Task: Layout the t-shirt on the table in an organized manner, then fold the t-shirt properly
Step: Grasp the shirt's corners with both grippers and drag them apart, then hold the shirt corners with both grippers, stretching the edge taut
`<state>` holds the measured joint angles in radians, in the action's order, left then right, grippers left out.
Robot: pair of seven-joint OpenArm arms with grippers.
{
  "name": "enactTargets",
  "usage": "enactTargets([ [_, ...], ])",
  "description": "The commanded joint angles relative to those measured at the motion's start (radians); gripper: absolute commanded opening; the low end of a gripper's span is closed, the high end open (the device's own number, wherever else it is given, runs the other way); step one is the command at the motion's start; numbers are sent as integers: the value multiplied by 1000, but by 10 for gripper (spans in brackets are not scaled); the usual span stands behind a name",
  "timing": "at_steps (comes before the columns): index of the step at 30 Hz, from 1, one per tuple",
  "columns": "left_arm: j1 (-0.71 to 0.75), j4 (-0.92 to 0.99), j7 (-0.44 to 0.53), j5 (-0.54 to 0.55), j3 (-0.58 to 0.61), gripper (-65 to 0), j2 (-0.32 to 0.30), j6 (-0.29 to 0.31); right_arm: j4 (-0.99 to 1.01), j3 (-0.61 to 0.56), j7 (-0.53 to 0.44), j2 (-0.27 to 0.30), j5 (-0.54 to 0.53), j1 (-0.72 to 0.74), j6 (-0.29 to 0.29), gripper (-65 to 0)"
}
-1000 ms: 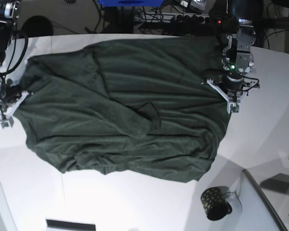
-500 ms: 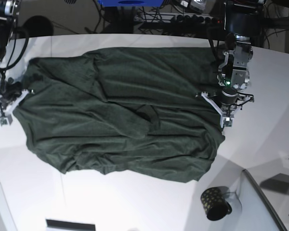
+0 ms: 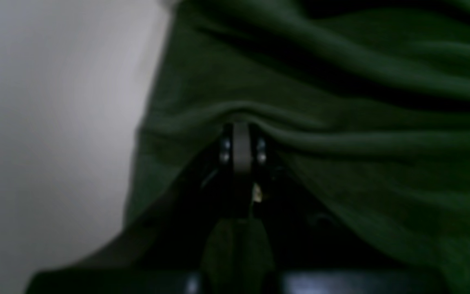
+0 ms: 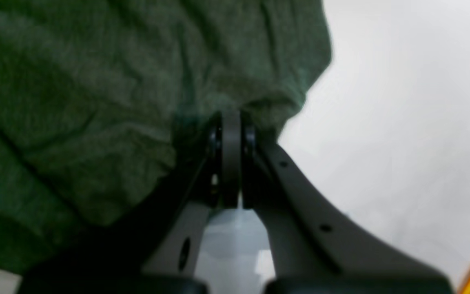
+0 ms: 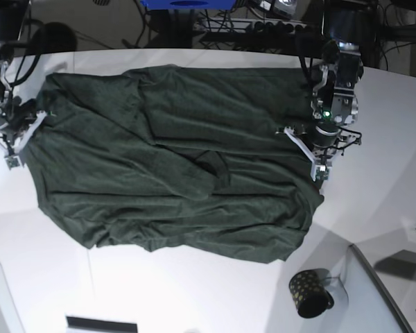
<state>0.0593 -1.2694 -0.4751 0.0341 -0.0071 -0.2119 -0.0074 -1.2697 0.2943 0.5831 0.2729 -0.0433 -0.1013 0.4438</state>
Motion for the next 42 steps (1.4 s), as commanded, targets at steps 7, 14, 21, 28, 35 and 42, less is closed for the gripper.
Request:
enactTargets([
  [7, 41, -227, -104, 3, -26, -650, -10, -6, -172, 7, 84, 18, -11, -18, -1, -581],
  [14, 270, -464, -138, 349, -328, -441, 21, -4, -365, 165, 85, -110, -13, -113, 2, -566],
  [21, 428, -389, -133, 652, -459, -123, 21, 48, -377, 342, 82, -241, -14, -113, 183, -314],
  [28, 463, -301, -86, 651, -500, -109, 50, 268, -379, 420, 88, -283, -14, -99, 254, -191],
  [35, 478, -296, -76, 649, -609, -110, 88, 268, -377, 420, 88, -278, -13, -116, 254, -191],
  [42, 466, -212, -76, 648, -607, -112, 81, 272, -376, 420, 88, -278, -13, -117, 254, -191],
])
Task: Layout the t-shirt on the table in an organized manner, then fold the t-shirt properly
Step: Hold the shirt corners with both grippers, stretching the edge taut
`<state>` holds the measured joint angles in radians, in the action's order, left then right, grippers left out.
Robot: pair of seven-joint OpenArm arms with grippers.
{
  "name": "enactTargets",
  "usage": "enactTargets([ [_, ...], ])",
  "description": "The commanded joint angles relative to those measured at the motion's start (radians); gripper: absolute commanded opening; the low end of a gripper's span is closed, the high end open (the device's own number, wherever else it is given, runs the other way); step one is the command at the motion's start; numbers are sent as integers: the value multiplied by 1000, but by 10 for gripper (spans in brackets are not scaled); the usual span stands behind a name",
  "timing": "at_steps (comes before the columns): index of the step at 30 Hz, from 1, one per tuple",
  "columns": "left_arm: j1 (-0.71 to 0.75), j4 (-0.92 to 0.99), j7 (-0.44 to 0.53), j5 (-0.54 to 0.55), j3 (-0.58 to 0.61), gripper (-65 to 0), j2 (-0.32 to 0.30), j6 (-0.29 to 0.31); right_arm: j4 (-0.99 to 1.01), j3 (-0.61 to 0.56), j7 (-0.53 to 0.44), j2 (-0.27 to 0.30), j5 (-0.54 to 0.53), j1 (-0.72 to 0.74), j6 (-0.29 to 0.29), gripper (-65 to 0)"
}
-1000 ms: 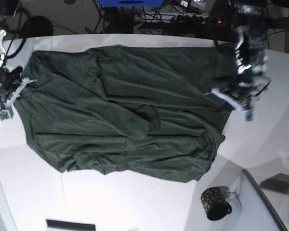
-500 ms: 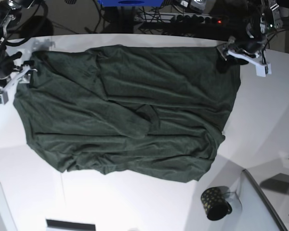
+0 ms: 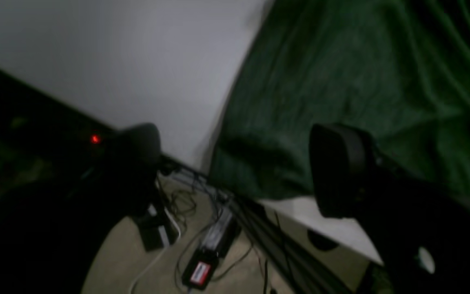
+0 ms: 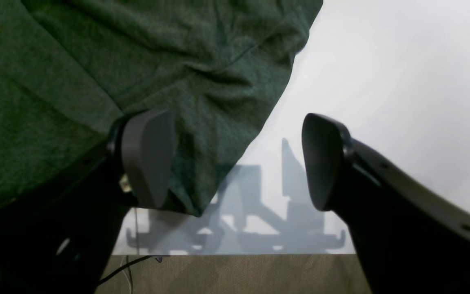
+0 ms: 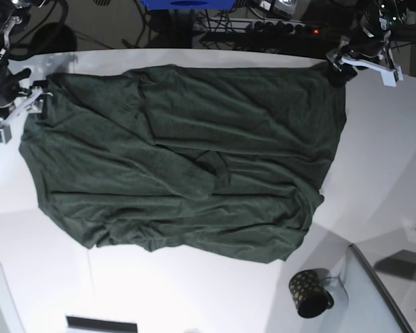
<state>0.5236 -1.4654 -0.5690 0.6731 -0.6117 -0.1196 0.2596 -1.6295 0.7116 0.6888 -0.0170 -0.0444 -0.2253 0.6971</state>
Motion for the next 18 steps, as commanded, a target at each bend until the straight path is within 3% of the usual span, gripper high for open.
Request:
enactTargets([
  [1, -6, -11, 17, 7, -3, -112, -12, 5, -16, 3, -17, 12, -12, 7, 1, -191],
  [5, -33, -8, 17, -65, -1, -114, -5, 5, -16, 3, -17, 12, -12, 7, 1, -191],
  [7, -47, -4, 17, -89, -1, -145, -4, 5, -16, 3, -17, 12, -12, 7, 1, -191],
  [13, -53, -2, 17, -95, 51, -392, -5, 5, -16, 3, -17, 12, -12, 5, 1, -191],
  [18, -53, -2, 17, -95, 63, -494, -4, 5, -16, 3, -17, 12, -12, 5, 1, -191],
])
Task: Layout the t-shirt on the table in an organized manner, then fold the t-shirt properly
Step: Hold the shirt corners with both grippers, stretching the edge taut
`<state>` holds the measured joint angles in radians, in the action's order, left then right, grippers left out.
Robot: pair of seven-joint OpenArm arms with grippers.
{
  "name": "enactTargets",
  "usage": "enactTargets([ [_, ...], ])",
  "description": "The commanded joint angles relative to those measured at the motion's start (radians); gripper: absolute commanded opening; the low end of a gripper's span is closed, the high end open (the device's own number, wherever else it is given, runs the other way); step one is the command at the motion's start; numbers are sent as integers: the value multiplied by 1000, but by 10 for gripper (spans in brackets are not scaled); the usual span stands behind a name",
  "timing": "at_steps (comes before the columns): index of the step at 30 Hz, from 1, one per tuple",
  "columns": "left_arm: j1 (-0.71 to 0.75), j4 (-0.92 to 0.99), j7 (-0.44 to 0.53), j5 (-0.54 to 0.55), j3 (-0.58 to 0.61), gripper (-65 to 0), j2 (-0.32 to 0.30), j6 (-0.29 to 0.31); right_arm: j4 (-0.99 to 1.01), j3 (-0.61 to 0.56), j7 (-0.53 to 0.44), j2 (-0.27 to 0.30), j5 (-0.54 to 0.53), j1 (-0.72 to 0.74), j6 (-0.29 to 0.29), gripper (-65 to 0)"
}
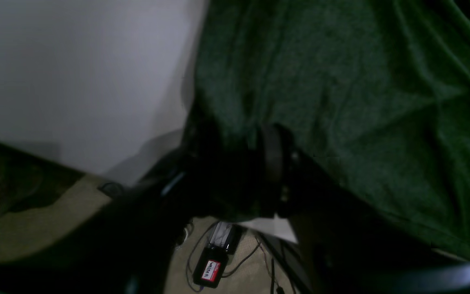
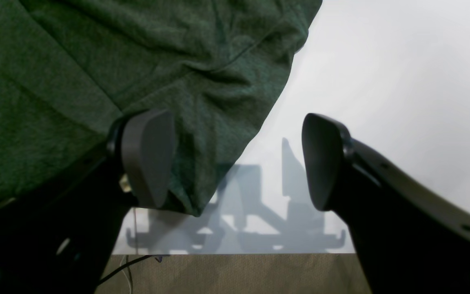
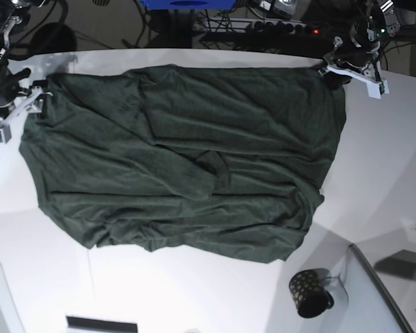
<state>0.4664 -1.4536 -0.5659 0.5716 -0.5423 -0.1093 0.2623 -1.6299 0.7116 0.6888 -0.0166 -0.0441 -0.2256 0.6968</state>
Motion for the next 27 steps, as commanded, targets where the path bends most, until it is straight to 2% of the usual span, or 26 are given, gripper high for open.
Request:
enactTargets([
  [1, 4, -14, 14, 6, -6, -502, -14, 2, -16, 3, -17, 11, -12, 5, 1, -191],
  [4, 4, -16, 14, 6, -8, -538, -14, 2, -16, 3, -17, 11, -12, 5, 1, -191],
  [7, 9, -25, 14, 8, -17, -637, -14, 2, -16, 3, -17, 11, -12, 5, 1, -191],
  [8, 12, -31, 14, 8, -17, -650, -16, 2, -16, 3, -17, 11, -12, 5, 1, -191],
  [21, 78, -166, 10, 9, -9, -650, -13, 2, 21, 3, -22, 11, -12, 15, 1, -191],
  [27, 116, -172, 8, 8, -8, -650, -13, 2, 21, -14, -17, 8, -12, 15, 1, -191],
])
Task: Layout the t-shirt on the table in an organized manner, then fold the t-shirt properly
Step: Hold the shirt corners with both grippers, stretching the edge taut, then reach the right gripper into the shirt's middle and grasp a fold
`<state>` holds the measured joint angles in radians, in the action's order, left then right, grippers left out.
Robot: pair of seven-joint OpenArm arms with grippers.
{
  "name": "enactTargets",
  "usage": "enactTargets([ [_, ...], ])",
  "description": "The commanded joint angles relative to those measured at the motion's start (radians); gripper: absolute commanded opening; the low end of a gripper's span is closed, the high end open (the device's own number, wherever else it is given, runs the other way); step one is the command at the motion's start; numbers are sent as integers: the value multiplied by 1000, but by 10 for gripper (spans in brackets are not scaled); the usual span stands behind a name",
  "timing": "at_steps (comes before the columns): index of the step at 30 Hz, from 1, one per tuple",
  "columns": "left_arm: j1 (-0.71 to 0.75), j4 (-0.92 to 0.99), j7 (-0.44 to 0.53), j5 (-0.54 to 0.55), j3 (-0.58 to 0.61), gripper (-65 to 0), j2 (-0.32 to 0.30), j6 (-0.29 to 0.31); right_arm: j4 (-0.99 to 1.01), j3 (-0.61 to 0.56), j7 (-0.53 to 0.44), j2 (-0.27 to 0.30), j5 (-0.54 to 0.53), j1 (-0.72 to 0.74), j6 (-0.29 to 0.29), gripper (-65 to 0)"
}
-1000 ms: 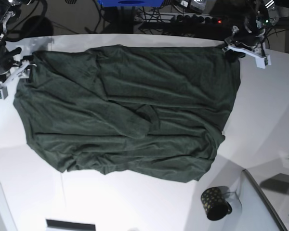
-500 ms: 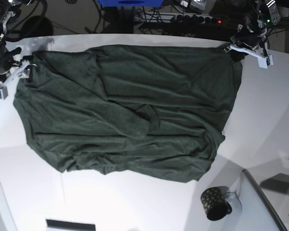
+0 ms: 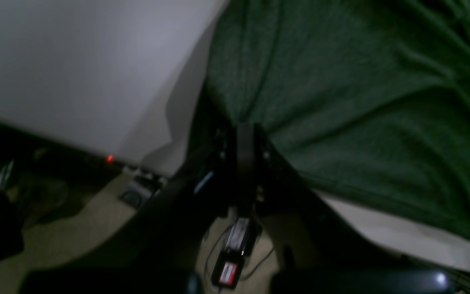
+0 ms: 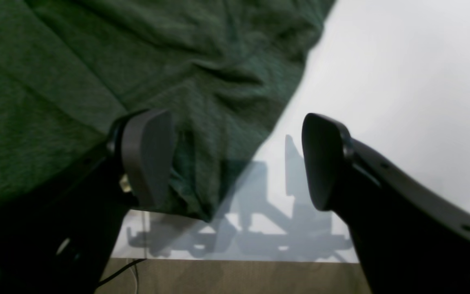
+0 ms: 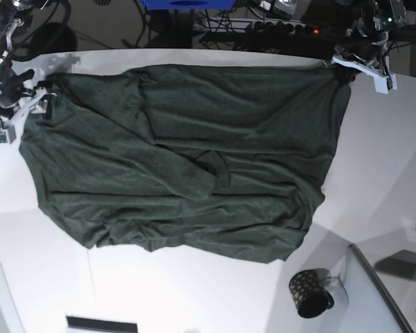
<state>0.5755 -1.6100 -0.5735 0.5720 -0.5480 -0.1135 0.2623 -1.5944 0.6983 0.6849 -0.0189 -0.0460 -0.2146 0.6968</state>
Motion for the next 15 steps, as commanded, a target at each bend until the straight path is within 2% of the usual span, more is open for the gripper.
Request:
enactTargets([
  [1, 15, -17, 16, 7, -2, -650, -8, 2, -16, -25, -14, 12, -10, 2, 1, -191],
  [3, 19, -19, 16, 7, -2, -650, -8, 2, -17, -98, -14, 14, -10, -6, 1, -194],
  [5, 30, -17, 16, 6, -2, -650, -8, 2, -33, -180, -14, 23, -7, -16, 1, -240],
  [10, 42, -17, 16, 4, -2, -650, -8, 2, -102, -503, -12, 93, -7, -41, 1, -441],
  [13, 62, -19, 16, 4, -2, -650, -8, 2, -102, -655, 29, 109, -5, -27, 1, -572],
  [15, 64, -22, 16, 4, -2, -650, -8, 2, -102, -736, 69, 107, -5, 4, 1, -632],
])
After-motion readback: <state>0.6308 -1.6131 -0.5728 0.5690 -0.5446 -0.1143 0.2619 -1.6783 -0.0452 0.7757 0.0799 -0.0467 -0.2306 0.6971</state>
